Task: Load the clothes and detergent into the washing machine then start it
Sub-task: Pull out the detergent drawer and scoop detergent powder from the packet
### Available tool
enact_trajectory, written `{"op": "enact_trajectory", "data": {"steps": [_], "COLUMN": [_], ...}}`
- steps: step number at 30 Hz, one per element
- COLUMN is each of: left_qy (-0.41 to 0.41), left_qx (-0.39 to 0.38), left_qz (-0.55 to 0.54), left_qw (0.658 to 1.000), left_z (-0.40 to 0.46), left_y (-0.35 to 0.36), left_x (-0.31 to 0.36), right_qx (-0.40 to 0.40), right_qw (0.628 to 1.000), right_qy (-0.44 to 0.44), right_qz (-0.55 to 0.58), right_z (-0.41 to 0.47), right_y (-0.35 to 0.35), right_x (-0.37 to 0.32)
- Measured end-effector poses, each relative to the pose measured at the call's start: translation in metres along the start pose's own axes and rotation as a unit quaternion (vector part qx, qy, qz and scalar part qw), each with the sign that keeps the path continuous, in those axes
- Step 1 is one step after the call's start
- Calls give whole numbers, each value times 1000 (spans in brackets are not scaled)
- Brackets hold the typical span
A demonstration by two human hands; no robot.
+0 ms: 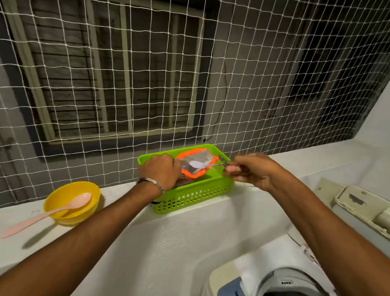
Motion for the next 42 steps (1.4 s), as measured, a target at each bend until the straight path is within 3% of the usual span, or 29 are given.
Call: {"op": "enact_trajectory", "data": {"steps": [8,23,30,36,42], "left_qy": [-2,-5,-8,-11,-15], "left_qx": [31,46,42,42,46], "left_qz": [23,38,31,26,16], "left_qw": [999,998,999,999,999], "left_z": [-7,-8,-8,-8,-9], "left_y": [6,12,13,12,12], "left_x": [4,0,-1,-1,-2], "right_qx": [44,313,369,396,413], "right_qw": [996,948,929,918,896], "right_qy": [18,32,4,-7,-56], "right_qz": [70,57,32,-8,-153], "right_z": [-18,0,14,31,28], "right_y": [-58,-153,-155,-156,-150], "right_x": [-3,38,55,65,65]}}
Point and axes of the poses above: each hand's wrist, its own z-axis towards the middle knuckle, its own y-axis out of the palm, x = y × z, the point moved 3 cm from there along z, towards the middle knuckle, and after that the axes turned 2 degrees about x, right-handed, at the moved point
